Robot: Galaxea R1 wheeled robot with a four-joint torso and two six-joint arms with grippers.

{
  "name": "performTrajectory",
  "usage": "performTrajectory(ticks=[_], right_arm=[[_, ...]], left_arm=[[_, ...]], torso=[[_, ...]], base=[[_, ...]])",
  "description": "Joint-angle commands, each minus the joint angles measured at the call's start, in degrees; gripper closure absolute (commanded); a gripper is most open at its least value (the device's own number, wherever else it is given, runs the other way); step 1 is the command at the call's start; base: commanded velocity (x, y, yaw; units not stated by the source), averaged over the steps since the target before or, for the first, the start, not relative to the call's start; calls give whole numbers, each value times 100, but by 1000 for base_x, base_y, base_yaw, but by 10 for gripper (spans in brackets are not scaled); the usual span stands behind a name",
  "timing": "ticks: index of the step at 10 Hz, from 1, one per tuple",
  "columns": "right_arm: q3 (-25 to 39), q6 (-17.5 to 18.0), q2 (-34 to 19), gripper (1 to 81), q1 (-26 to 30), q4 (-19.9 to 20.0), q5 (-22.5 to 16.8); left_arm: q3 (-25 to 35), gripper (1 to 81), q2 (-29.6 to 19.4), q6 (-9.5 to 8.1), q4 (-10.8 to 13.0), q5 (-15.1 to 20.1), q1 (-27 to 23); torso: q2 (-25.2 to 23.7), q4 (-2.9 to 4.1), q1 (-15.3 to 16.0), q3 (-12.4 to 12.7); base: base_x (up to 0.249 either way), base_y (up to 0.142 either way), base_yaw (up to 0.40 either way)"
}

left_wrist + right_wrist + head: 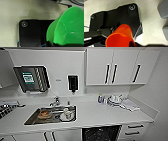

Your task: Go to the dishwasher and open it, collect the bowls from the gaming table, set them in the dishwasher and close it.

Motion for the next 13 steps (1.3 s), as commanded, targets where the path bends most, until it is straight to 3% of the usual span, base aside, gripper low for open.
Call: performTrajectory(ticks=[1,7,13], right_arm=[[-30,4,-104,811,182,-14,-255],[-29,4,-86,811,209,-14,-273],[-3,4,-86,811,226,3,-246]], left_arm=[[47,811,-109,24,89,173,-216],[213,811,-100,-2,80,164,-216],[1952,811,-881,24,79,173,-865]], torso=[[0,0,-2,0],[5,0,-5,-2],[5,0,-5,-2]], base=[[84,0,0],[0,0,0],[0,0,0]])
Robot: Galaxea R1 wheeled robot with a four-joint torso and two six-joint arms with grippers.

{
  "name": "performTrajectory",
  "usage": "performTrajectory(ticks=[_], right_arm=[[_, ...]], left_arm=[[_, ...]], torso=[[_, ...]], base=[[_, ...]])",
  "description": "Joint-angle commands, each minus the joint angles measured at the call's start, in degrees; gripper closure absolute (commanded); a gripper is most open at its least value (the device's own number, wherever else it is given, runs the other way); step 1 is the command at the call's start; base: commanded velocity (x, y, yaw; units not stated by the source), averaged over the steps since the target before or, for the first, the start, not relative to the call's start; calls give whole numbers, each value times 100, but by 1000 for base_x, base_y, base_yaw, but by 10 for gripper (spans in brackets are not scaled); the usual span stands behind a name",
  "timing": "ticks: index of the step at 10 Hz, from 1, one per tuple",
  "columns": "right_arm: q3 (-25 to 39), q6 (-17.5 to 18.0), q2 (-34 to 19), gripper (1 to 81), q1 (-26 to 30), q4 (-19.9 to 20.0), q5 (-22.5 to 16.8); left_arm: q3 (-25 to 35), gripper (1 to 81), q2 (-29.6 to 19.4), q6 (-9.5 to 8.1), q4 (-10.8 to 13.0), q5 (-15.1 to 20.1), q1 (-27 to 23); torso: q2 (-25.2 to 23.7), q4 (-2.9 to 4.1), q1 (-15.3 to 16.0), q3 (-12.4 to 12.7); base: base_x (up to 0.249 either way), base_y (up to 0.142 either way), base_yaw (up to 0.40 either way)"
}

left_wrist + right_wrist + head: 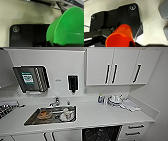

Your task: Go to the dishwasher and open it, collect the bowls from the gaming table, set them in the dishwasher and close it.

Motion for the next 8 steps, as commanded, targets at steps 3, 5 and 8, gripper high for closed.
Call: performTrajectory(ticks=[3,5,8], right_arm=[[11,4,-127,811,234,39,-235],[11,4,-109,811,243,47,-235],[45,4,-109,811,269,47,-236]], left_arm=[[1798,811,-899,88,139,179,-962],[2290,811,-1172,88,253,170,-1268],[2966,811,-1348,88,227,352,-1787]], torso=[[0,0,0,0],[0,0,0,0],[0,0,0,0]], base=[[0,0,0],[0,0,0],[0,0,0]])
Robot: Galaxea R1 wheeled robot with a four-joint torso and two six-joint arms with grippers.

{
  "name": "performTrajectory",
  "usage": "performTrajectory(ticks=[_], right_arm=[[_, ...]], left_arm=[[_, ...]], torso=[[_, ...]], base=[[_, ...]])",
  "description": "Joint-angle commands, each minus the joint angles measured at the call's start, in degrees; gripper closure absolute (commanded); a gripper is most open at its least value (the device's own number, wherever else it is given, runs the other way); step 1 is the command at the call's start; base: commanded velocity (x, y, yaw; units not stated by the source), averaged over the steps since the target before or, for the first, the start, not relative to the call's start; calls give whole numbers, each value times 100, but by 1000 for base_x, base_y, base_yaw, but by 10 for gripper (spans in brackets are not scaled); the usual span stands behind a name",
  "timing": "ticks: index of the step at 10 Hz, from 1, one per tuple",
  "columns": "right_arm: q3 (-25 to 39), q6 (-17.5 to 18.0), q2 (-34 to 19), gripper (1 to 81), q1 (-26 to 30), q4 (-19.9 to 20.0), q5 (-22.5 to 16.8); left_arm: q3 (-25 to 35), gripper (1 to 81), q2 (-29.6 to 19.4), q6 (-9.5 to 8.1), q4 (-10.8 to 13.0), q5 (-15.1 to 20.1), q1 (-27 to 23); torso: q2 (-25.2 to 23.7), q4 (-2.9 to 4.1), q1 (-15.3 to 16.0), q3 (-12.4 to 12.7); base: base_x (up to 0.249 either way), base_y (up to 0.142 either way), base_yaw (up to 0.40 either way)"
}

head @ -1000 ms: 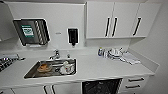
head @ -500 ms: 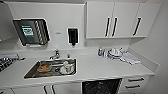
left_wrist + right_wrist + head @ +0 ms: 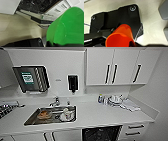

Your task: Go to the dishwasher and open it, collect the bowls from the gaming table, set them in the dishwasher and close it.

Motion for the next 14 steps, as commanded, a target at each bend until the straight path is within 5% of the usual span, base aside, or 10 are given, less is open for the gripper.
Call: performTrajectory(ticks=[1,4,5,6,9,11,14], right_arm=[[48,4,-109,811,214,22,-221],[171,4,-118,811,214,-4,-204],[180,4,-127,811,197,-31,-204],[180,4,-127,811,196,-57,-195],[180,4,-109,811,214,-31,-204],[154,4,-118,811,196,-49,-186],[145,4,-127,811,196,-49,-177]], left_arm=[[698,811,-293,59,154,450,-881],[1032,811,-355,50,128,670,-1250],[1129,811,-372,41,128,768,-1356],[1182,811,-390,32,128,777,-1417],[1235,811,-364,6,119,865,-1567],[1235,811,-302,-2,119,917,-1690],[1235,811,-215,-20,49,988,-1883]], torso=[[0,0,0,0],[0,0,0,0],[0,0,0,-335],[0,0,0,-26],[2,0,2,-50],[2,0,2,-596],[2,0,0,-938]], base=[[0,0,0],[0,0,0],[0,0,0],[0,0,0],[0,0,0],[0,0,0],[0,0,0]])
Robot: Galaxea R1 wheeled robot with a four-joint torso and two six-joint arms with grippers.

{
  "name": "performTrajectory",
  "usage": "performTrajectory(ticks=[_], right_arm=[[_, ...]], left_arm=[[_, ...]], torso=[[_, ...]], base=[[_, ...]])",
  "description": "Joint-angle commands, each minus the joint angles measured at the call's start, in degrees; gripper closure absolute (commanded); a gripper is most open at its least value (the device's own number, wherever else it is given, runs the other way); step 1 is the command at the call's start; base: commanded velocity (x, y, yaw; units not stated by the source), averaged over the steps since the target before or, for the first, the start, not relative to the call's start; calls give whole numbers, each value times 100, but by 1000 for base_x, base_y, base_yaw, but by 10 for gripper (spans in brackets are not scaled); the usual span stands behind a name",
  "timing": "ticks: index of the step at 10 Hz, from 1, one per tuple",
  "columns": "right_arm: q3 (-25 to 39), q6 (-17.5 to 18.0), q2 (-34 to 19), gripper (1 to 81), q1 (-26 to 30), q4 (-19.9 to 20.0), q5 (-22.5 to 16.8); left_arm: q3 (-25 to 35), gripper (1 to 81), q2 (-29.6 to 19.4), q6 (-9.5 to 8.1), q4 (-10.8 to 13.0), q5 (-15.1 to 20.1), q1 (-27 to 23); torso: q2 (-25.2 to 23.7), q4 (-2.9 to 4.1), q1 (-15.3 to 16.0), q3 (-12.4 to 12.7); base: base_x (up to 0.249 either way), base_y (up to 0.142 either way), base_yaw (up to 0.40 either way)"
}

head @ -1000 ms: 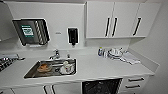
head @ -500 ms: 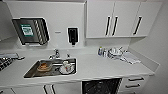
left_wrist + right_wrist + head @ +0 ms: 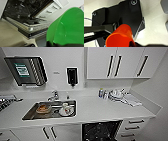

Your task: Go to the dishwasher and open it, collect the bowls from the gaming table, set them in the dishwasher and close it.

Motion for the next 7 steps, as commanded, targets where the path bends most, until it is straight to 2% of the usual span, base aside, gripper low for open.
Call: performTrajectory(ticks=[1,2,4,7], right_arm=[[-11,2,-124,811,168,-23,-274],[-11,2,-116,811,177,-15,-274],[-11,-7,-116,811,186,-14,-274],[-11,2,-116,811,195,-14,-274]], left_arm=[[254,811,-82,1,-3,114,-616],[254,811,-82,1,-64,140,-695],[263,811,-47,1,-179,288,-1029],[148,811,392,1,-355,1169,-1890]], torso=[[0,0,0,-516],[2,0,2,-179],[6,0,4,-439],[9,0,4,-485]], base=[[0,0,0],[0,0,0],[0,0,0],[0,0,0]])
